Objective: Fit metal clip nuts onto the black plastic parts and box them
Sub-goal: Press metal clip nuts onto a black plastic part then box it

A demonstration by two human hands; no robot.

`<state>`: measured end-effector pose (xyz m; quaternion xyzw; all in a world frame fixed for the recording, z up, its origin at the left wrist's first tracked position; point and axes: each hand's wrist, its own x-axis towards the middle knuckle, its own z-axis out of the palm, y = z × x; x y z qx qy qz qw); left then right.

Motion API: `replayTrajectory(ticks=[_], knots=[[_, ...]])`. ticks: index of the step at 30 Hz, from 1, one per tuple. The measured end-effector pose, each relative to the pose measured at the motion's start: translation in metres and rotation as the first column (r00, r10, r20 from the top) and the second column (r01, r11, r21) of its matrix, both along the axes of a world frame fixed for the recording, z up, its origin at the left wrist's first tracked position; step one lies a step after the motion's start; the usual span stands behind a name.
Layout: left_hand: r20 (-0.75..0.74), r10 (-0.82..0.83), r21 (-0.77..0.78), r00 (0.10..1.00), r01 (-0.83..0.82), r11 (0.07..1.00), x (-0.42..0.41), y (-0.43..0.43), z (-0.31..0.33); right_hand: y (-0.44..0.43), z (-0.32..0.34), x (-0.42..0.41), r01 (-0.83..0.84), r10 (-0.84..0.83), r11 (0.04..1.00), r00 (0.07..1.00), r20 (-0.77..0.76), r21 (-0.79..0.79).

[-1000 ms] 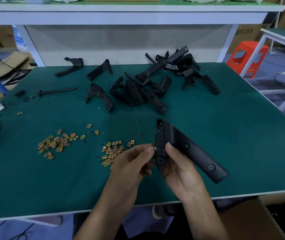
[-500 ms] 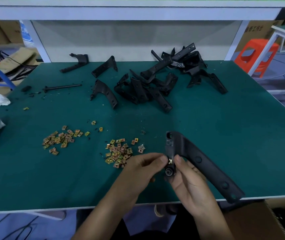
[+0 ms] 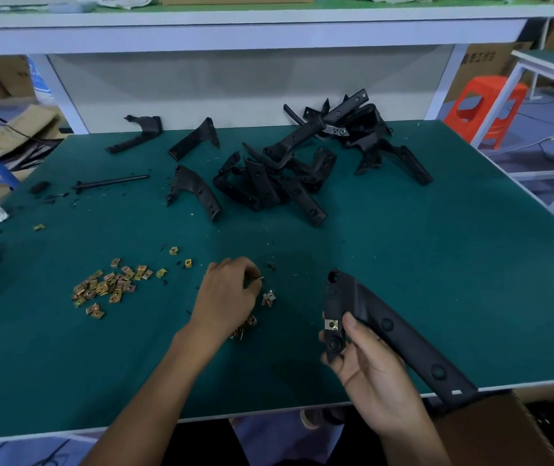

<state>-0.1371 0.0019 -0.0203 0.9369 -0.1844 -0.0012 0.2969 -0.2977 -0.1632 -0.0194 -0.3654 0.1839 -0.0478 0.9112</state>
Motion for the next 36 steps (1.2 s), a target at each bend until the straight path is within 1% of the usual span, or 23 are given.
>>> replayTrajectory(ticks=[5, 8, 11, 13, 16, 18, 22, 25, 28, 29, 32, 34, 36], knots=[[-0.158, 0.07, -0.254, 0.985, -0.109, 0.961, -0.012, 0.004, 0.017, -0.001, 0.004, 0.001, -0.01, 0.009, 1.0, 1.0, -0.014, -0.021], [-0.259, 0.042, -0.427, 0.965, -0.153, 0.891, -0.027, 0.004, 0.034, 0.0, 0.008, 0.002, -0.009, 0.009, 1.0, 1.0, -0.023, -0.01], [-0.406, -0.087, -0.632, 0.91, -0.211, 0.745, -0.055, -0.001, 0.051, 0.005, 0.015, 0.004, -0.007, 0.007, 1.0, 1.0, -0.012, 0.003], [-0.5, -0.212, -0.718, 0.84, -0.266, 0.643, -0.075, -0.009, 0.06, 0.007, 0.018, 0.005, 0.014, -0.014, 0.999, 1.0, -0.009, 0.031], [-0.565, -0.355, -0.796, 0.745, -0.377, 0.474, -0.095, -0.019, 0.069, 0.009, 0.022, 0.004, 0.027, -0.028, 0.998, 1.0, 0.01, 0.061], [-0.58, -0.37, -0.803, 0.726, -0.431, 0.412, -0.1, -0.024, 0.073, 0.011, 0.025, 0.002, 0.008, -0.011, 0.998, 0.999, 0.04, 0.061], [-0.596, -0.372, -0.796, 0.711, -0.464, 0.388, -0.102, -0.027, 0.075, 0.013, 0.03, 0.0, -0.017, 0.013, 0.998, 0.996, 0.089, 0.053], [-0.615, -0.384, -0.786, 0.689, -0.493, 0.374, -0.104, -0.027, 0.075, 0.014, 0.029, 0.0, -0.025, 0.021, 0.999, 0.995, 0.094, 0.047], [-0.612, -0.394, -0.788, 0.686, -0.482, 0.383, -0.105, -0.027, 0.074, 0.013, 0.026, 0.0, -0.038, 0.035, 0.999, 0.995, 0.092, 0.033], [-0.61, -0.4, -0.788, 0.684, -0.472, 0.394, -0.106, -0.027, 0.074, 0.012, 0.026, 0.0, -0.04, 0.039, 0.999, 0.995, 0.087, 0.017], [-0.617, -0.437, -0.783, 0.654, -0.459, 0.419, -0.106, -0.026, 0.072, 0.014, 0.022, 0.003, -0.065, 0.074, 0.99, 0.995, 0.065, -0.125], [-0.614, -0.475, -0.789, 0.63, -0.461, 0.407, -0.107, -0.025, 0.07, 0.018, 0.02, 0.003, -0.042, 0.049, 0.983, 0.998, 0.037, -0.179], [-0.621, -0.466, -0.783, 0.63, -0.475, 0.401, -0.106, -0.023, 0.069, 0.021, 0.018, 0.003, -0.003, 0.01, 0.978, 1.0, 0.029, -0.208]])
